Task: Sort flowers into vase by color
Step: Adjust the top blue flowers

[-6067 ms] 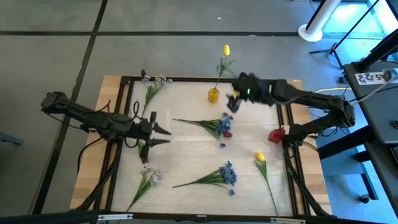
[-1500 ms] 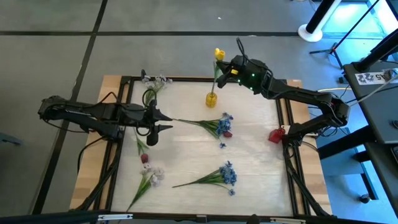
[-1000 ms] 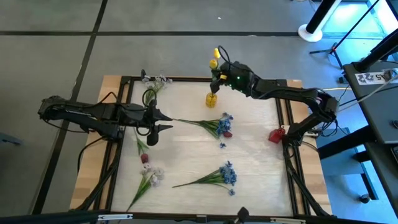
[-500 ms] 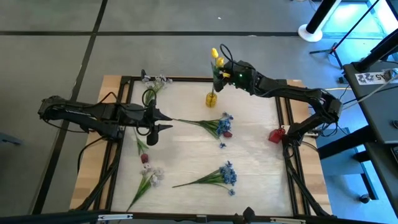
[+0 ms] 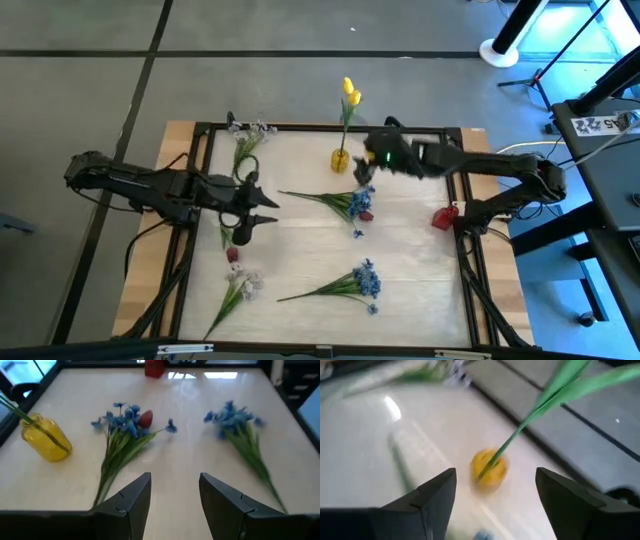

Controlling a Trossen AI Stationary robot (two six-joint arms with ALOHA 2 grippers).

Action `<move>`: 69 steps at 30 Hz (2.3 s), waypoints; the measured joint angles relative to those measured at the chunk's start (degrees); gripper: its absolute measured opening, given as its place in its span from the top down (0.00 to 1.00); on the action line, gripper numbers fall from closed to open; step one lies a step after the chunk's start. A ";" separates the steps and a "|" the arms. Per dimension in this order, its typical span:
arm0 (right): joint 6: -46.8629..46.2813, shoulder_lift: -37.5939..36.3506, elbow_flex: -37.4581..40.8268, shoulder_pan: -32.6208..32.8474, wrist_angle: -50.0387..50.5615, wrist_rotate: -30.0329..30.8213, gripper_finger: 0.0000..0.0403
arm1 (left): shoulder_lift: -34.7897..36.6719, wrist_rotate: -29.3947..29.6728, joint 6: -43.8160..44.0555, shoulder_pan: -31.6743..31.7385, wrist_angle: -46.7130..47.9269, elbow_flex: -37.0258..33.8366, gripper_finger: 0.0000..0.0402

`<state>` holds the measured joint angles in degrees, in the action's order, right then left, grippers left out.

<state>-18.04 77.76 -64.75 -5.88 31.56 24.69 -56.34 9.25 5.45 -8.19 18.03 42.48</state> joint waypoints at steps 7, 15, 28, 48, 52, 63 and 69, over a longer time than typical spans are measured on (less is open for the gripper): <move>-16.47 -0.22 0.00 17.24 14.25 0.30 0.32 | -13.82 -0.18 -1.84 3.50 -10.60 -0.04 0.59; -26.95 0.00 0.02 27.56 20.74 1.92 0.32 | -26.13 -5.42 -4.38 14.84 -15.91 1.57 0.59; -22.93 0.00 0.00 28.30 21.04 4.26 0.32 | -48.02 -8.51 -7.50 22.72 -23.96 6.87 0.60; -13.50 -2.47 0.00 22.74 20.40 4.41 0.32 | -39.83 -1.36 27.36 5.62 -26.16 7.38 0.97; -13.45 -2.12 0.00 22.78 19.91 4.31 0.32 | -40.16 6.75 31.16 0.48 -26.02 7.32 0.96; -23.86 -2.23 3.84 31.54 20.80 2.70 0.32 | -41.02 22.12 39.03 -8.08 -39.93 4.19 0.98; -27.85 -2.12 16.03 36.28 -4.03 3.09 0.32 | -41.02 20.48 30.20 -7.76 -62.57 -0.13 0.98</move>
<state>-45.89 75.64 -48.72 30.40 27.53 27.78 -97.36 29.73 35.65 -15.95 -44.55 42.35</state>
